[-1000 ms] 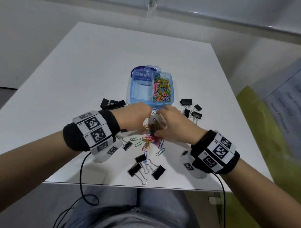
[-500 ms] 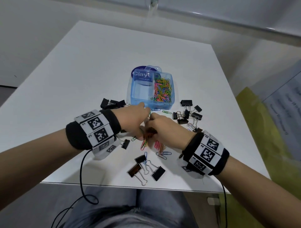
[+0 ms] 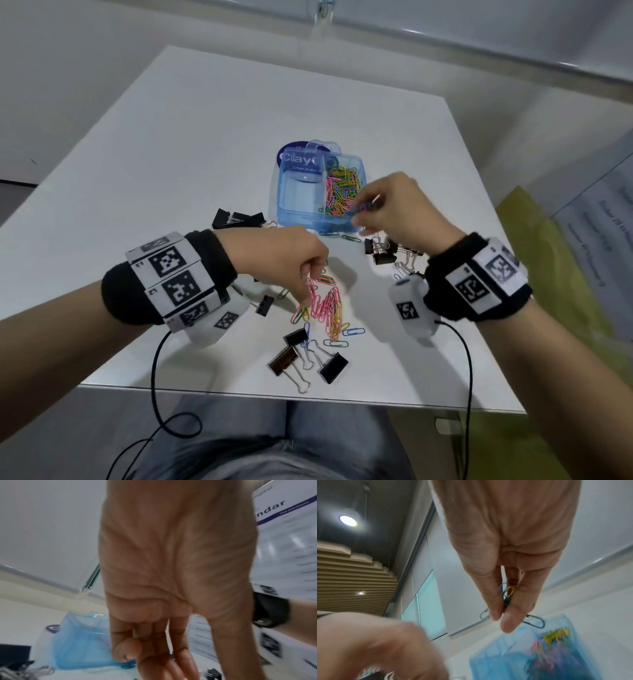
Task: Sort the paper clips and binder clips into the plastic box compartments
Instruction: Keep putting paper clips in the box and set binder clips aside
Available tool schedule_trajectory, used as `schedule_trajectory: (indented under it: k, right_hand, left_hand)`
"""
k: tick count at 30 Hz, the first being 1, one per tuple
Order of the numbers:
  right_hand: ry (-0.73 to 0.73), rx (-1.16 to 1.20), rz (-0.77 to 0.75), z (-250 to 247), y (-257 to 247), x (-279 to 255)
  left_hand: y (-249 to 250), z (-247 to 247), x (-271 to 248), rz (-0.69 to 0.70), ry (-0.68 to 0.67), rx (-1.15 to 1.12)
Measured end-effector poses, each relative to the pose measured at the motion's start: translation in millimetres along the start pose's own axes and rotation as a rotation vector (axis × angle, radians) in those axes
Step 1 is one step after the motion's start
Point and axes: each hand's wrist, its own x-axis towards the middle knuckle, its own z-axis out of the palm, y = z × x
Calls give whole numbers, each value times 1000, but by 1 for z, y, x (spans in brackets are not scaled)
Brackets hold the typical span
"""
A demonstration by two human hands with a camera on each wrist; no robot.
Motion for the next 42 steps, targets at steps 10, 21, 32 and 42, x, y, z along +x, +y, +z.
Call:
schedule_trajectory:
  k: [10,21,32,42]
  right_hand:
    - [163,-119,-25,4,9,47]
    - [-475,-325,-371,53,-1,-58]
    - [-451,-658,-395,58,-1,-56]
    - [-427,-648,-158,49,20,-72]
  left_hand:
    - [17,29,-1,93,-211,138]
    - [-18,16,-14,-66,-77,139]
    - [-30,3,-16,-142,9,107]
    - [-24,8,-2,-215,96,205]
